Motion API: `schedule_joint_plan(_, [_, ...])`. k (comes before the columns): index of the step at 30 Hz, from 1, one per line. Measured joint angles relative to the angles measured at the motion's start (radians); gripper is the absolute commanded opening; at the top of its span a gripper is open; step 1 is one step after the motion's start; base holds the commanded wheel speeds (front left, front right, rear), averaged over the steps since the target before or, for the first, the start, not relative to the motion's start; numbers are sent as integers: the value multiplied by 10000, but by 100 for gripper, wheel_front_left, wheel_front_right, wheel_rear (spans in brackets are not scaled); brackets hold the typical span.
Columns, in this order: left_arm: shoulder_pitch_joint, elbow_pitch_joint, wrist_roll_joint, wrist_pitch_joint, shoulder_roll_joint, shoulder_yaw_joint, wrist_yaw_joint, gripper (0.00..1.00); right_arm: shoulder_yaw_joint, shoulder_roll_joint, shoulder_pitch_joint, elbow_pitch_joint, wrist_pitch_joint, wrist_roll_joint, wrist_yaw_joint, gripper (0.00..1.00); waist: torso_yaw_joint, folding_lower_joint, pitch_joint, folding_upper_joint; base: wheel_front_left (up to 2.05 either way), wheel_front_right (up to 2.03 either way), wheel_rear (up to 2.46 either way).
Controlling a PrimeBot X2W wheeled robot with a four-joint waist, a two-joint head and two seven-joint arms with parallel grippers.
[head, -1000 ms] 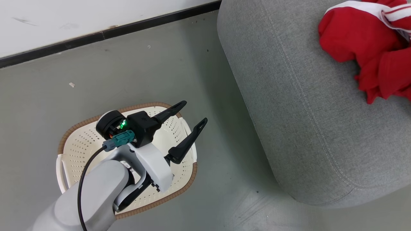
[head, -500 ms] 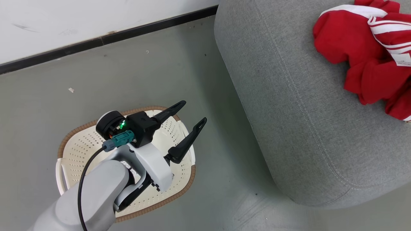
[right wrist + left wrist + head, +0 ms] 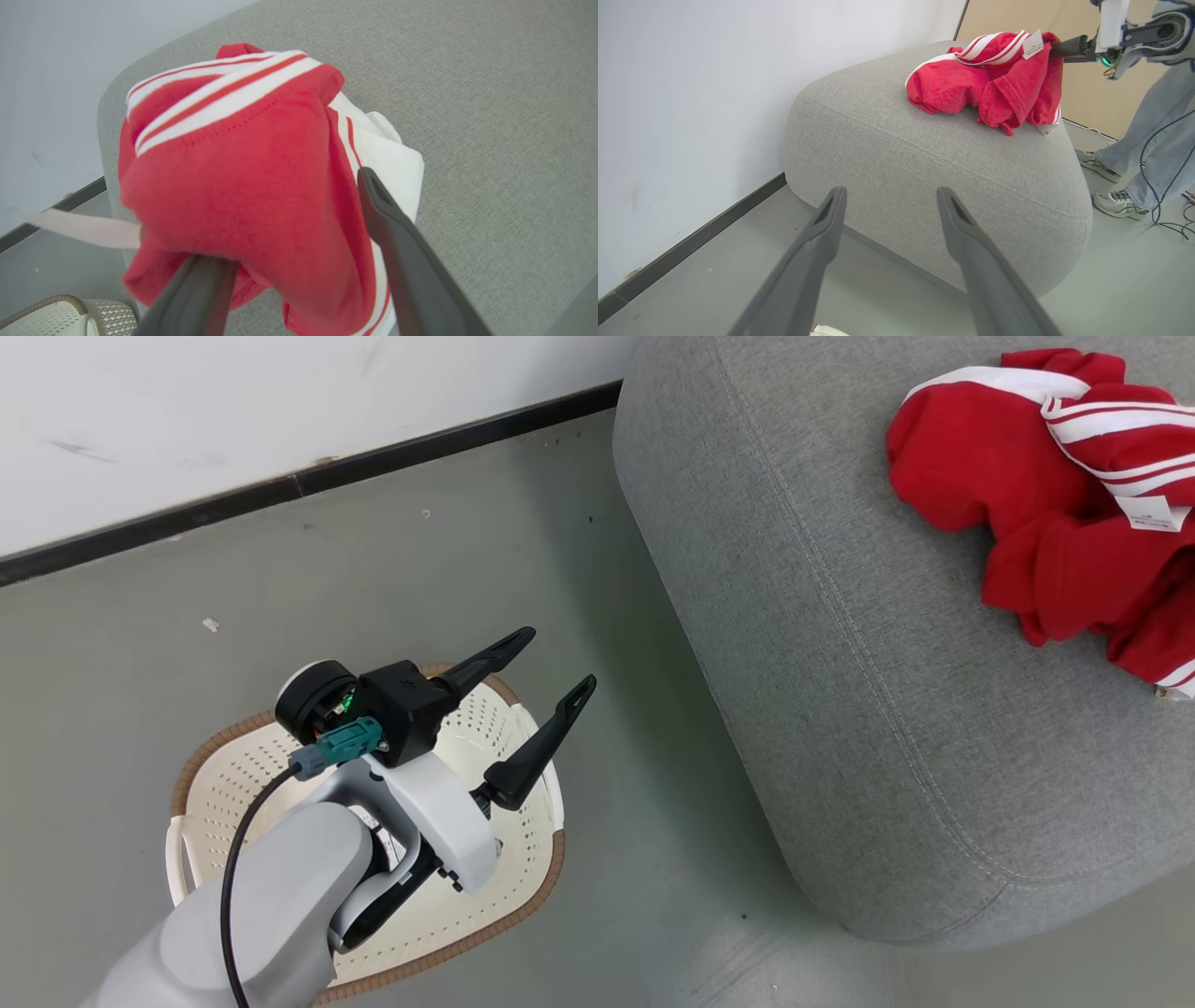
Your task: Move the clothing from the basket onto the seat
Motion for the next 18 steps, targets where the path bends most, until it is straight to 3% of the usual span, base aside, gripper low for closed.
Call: schedule_joint_plan(18, [363, 374, -157, -439, -88, 115, -6, 100, 1049, -681, 58, -537, 474, 35, 0, 100, -175, 0, -818, 0, 0, 0, 0])
